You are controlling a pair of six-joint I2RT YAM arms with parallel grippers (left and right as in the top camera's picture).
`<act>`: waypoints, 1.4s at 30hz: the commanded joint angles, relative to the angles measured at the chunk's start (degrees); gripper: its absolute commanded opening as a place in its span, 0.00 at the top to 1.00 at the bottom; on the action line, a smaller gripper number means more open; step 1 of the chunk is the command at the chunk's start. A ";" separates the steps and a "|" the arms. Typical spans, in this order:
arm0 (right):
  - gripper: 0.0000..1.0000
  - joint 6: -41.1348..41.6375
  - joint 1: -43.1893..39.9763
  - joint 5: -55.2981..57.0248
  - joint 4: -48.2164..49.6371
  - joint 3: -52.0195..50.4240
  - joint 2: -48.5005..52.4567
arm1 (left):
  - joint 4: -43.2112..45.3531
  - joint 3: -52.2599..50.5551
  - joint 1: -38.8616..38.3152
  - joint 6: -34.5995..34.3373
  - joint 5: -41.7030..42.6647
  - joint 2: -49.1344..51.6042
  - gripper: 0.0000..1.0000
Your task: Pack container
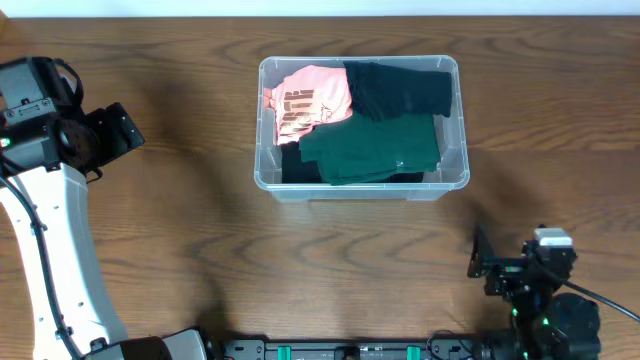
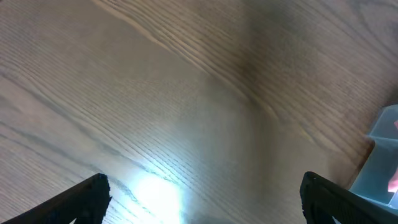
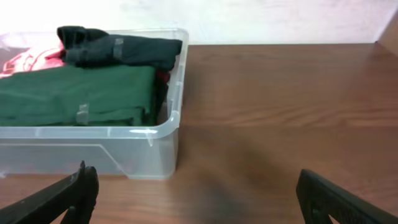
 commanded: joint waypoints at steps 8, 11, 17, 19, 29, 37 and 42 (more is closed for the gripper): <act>0.01 0.59 -0.42 -2.19 10.60 -12.87 -0.55 | -0.15 -0.07 0.26 -0.48 -0.48 0.13 0.02; 0.01 0.79 -0.42 -4.02 14.36 -15.96 -0.55 | -0.17 -0.07 0.26 -0.46 -0.48 0.13 0.02; 0.01 0.74 -0.37 -4.31 15.65 -16.44 -0.55 | -0.17 -0.07 0.26 -0.48 -0.48 0.13 0.02; 0.01 0.74 -0.37 -4.33 15.65 -16.44 -0.55 | -0.17 -0.07 0.24 -0.46 -0.48 0.13 0.02; 0.01 0.74 -0.37 -4.33 15.63 -16.44 -0.55 | -0.17 -0.07 0.24 -0.46 -0.48 0.13 0.02; 0.01 0.74 -0.37 -4.33 15.65 -16.44 -0.55 | -0.17 -0.07 0.26 -0.46 -0.48 0.13 0.02; 0.01 0.74 -0.37 -4.33 15.65 -16.44 -0.55 | -0.02 -0.15 0.50 -0.46 -0.33 -0.83 0.02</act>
